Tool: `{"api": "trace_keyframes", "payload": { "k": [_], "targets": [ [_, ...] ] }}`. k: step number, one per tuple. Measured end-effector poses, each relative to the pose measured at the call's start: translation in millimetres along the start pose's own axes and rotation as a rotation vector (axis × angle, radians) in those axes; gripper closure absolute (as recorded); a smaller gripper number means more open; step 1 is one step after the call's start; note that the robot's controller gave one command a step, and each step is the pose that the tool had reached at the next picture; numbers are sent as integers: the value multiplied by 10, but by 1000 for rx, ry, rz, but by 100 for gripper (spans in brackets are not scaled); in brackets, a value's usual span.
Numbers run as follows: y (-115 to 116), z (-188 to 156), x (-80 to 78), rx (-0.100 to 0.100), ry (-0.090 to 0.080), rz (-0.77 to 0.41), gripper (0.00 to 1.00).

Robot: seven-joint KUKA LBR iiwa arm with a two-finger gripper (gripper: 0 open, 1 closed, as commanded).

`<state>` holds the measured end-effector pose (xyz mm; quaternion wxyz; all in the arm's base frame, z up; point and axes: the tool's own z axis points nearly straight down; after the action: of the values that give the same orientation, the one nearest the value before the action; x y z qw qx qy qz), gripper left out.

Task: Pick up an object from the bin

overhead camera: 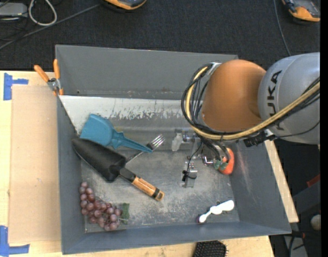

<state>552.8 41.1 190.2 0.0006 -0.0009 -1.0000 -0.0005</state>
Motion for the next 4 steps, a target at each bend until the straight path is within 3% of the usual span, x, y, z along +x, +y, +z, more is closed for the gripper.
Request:
{"api": "trace_keyframes", "payload": {
  "k": [1, 2, 3, 4],
  "targets": [
    [2, 2, 0, 0, 0, 0, 0],
    [649, 769, 73, -2, -2, 51, 0],
    [803, 898, 62, 0, 2, 78, 0],
    [1409, 969, -495, -1, -1, -6, 0]
  ]
}}
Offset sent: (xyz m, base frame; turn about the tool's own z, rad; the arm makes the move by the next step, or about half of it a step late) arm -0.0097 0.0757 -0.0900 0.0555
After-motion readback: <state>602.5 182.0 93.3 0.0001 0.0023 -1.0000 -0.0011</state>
